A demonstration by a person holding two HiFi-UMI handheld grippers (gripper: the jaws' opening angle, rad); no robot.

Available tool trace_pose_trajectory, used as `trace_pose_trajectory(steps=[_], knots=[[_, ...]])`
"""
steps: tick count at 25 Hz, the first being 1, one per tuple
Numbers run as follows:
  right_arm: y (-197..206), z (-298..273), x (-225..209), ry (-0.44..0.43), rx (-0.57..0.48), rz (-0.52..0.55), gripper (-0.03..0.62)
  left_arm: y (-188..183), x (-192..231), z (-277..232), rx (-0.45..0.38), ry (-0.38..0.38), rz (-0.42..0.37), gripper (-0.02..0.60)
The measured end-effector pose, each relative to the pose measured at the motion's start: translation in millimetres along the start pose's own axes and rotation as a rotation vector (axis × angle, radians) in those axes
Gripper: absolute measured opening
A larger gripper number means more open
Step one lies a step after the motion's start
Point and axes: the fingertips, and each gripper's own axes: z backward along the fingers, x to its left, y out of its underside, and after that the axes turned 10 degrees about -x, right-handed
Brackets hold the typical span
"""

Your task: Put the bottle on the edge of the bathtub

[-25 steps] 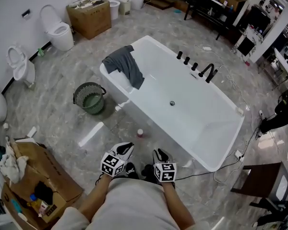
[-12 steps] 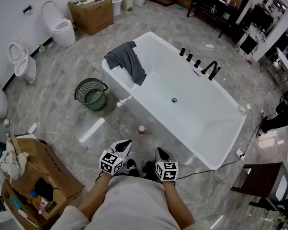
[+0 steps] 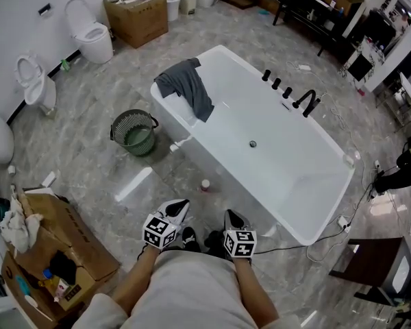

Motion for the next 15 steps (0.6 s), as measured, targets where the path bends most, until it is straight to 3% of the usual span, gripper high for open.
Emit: trace_pose_trajectory(steps=[15], knots=[[-3.9, -0.9, -0.4, 0.003, -0.010, 0.002, 0.002, -4.6, -0.5, -4.2, -0.011, 0.011, 0.002, 0.058]])
